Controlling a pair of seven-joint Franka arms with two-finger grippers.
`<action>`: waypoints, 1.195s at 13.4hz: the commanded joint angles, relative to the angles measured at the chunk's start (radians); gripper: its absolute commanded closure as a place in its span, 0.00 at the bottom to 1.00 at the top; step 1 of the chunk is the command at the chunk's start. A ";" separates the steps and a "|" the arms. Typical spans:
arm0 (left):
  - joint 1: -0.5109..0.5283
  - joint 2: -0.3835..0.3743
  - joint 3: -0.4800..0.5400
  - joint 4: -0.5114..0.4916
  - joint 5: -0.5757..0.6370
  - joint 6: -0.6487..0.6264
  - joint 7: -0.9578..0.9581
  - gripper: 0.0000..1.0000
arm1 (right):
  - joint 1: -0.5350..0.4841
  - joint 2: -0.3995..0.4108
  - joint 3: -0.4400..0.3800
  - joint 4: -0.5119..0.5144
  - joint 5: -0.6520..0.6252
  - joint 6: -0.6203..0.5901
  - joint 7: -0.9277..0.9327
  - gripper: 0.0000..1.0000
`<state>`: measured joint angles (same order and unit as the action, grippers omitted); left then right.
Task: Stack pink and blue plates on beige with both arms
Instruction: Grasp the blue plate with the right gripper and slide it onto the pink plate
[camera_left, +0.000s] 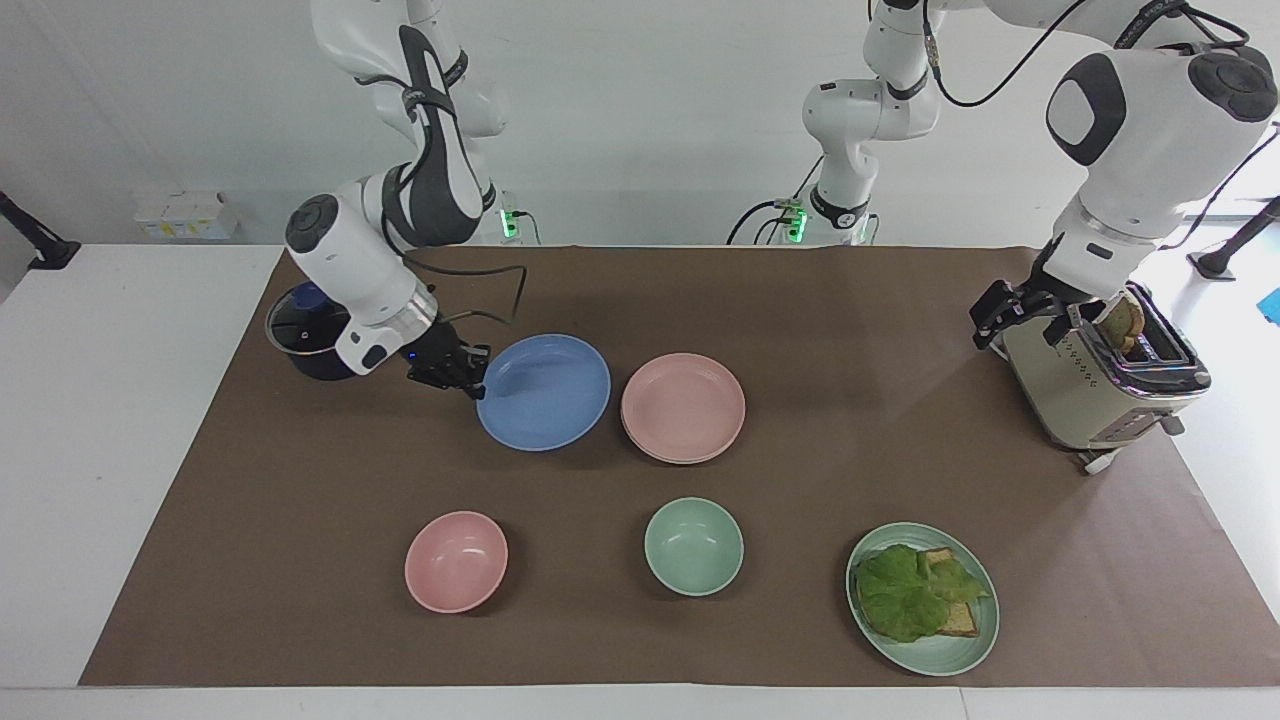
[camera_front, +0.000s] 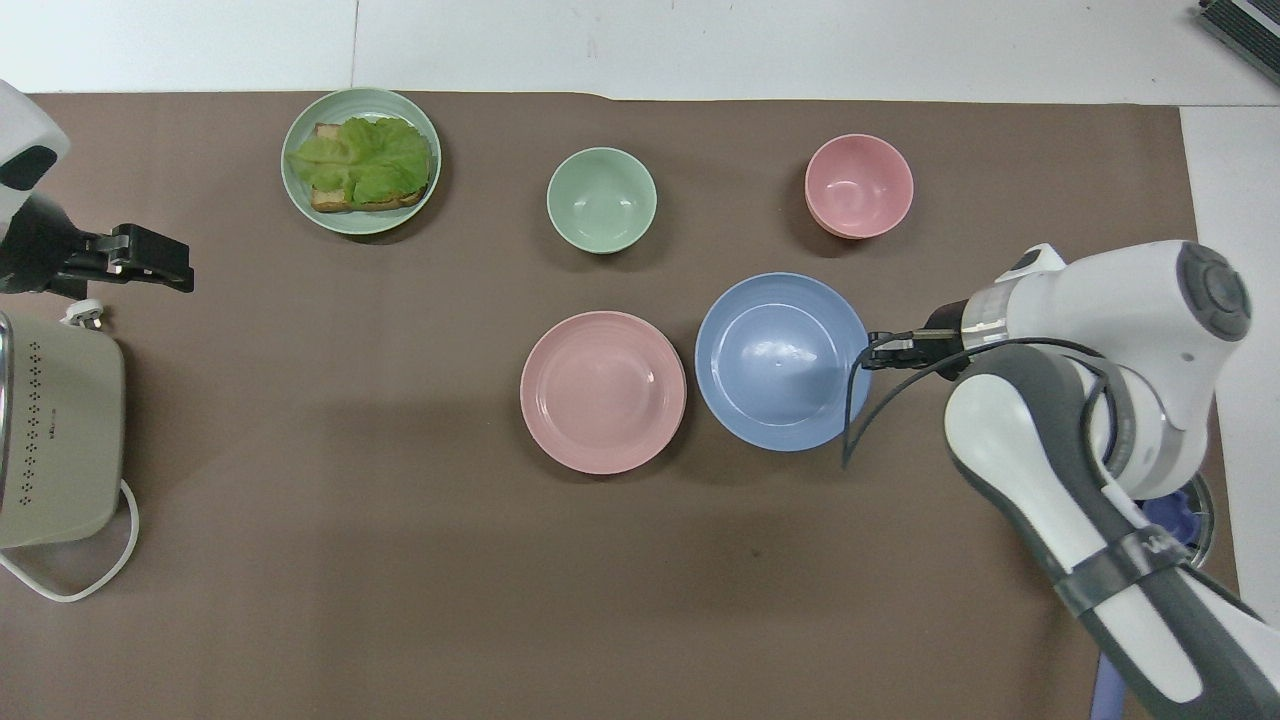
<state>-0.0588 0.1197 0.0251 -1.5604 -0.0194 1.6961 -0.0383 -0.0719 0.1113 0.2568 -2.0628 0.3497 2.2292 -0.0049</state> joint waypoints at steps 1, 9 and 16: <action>0.010 -0.005 -0.007 0.002 0.016 -0.013 0.006 0.00 | 0.104 -0.005 -0.004 -0.008 0.005 0.053 0.132 1.00; 0.010 -0.005 -0.007 0.002 0.016 -0.013 0.006 0.00 | 0.254 0.037 -0.002 -0.019 -0.078 0.164 0.287 1.00; 0.010 -0.003 -0.007 0.002 0.016 -0.013 0.006 0.00 | 0.303 0.133 -0.002 0.009 -0.078 0.262 0.378 1.00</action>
<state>-0.0588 0.1197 0.0251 -1.5604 -0.0194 1.6955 -0.0383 0.2064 0.2159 0.2557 -2.0743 0.2888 2.4613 0.3155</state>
